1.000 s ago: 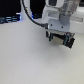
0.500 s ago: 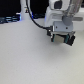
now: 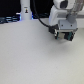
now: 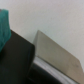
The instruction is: Open the kcup holder, insert the kcup into the holder, and close the kcup holder
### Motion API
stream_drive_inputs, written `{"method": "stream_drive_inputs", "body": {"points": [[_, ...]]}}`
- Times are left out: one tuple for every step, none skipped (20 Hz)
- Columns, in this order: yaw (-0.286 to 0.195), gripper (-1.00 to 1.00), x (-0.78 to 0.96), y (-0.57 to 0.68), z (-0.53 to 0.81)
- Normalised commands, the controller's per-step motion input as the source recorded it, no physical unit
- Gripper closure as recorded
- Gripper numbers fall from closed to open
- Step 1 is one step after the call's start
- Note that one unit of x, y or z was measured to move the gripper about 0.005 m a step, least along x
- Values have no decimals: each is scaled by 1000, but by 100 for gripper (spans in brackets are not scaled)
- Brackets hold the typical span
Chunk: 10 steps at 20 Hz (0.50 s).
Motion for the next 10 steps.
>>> {"method": "stream_drive_inputs", "body": {"points": [[57, -100, -592, 624, 48], [48, -100, -641, 636, 56], [43, -100, -679, 638, 55], [36, -100, -723, 635, 46], [32, -100, -768, 617, 27], [16, -100, -842, 609, -1], [6, -100, -883, 607, -1], [5, -100, -914, 594, -1], [2, -100, -973, 554, 1], [1, -100, -987, 556, -3]]}}
